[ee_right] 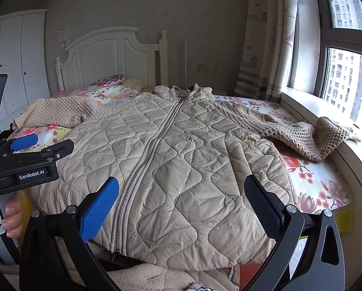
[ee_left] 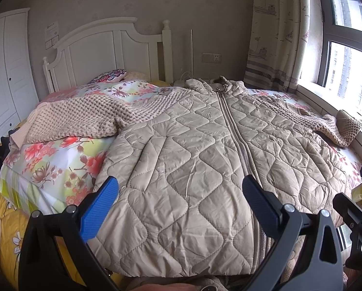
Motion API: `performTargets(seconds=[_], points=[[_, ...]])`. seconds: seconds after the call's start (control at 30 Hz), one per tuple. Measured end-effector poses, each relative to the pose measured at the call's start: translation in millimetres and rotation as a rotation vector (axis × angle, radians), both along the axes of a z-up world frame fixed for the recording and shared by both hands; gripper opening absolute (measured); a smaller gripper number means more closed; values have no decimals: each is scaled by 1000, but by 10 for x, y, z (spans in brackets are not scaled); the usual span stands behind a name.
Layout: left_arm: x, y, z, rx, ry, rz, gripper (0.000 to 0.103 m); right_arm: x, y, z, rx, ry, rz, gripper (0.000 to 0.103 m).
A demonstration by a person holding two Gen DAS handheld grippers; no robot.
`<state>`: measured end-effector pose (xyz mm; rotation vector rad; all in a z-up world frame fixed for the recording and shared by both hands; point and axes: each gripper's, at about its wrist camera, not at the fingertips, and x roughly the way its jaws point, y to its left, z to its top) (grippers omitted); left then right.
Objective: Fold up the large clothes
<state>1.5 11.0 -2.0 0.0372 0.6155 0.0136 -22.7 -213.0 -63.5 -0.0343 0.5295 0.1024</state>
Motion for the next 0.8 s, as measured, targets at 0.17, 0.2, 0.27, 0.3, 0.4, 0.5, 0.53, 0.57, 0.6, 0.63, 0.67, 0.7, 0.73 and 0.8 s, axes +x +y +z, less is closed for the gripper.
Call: performTargets(seconds=[0.17, 0.2, 0.27, 0.3, 0.4, 0.5, 0.53, 0.57, 0.6, 0.63, 0.67, 0.7, 0.73, 0.8], points=[[-5, 8, -3, 0, -1, 1, 101, 2, -3, -5, 1, 0, 0, 99], [-4, 4, -1, 0, -1, 0, 101, 2, -2, -5, 0, 0, 0, 99], [-2, 3, 1, 0, 0, 0, 101, 5, -5, -4, 0, 1, 1, 99], [-3, 9, -2, 0, -1, 0, 101, 3, -4, -5, 0, 1, 1, 99], [-3, 12, -2, -1, -1, 1, 101, 7, -7, -3, 0, 2, 1, 99], [-3, 9, -1, 0, 0, 0, 101, 7, -7, -5, 1, 3, 1, 99], [-3, 9, -1, 0, -1, 0, 101, 9, -8, -9, 1, 4, 1, 99], [-3, 13, -4, 0, -1, 0, 101, 10, -8, -9, 1, 3, 1, 99], [-3, 10, -3, 0, -1, 0, 101, 9, -7, -10, 2, 3, 2, 99], [-3, 8, -2, 0, -1, 0, 101, 11, -7, -9, 1, 5, 2, 99], [-4, 7, -2, 0, -1, 0, 101, 9, -7, -10, 1, 5, 2, 99], [-4, 7, -2, 0, -1, 0, 101, 7, -7, -11, 2, 5, 2, 99], [-4, 8, -2, 0, -1, 0, 101, 8, -7, -13, 2, 5, 2, 99], [-5, 13, -4, 0, -2, 0, 101, 7, -5, -13, 2, 5, 2, 99]])
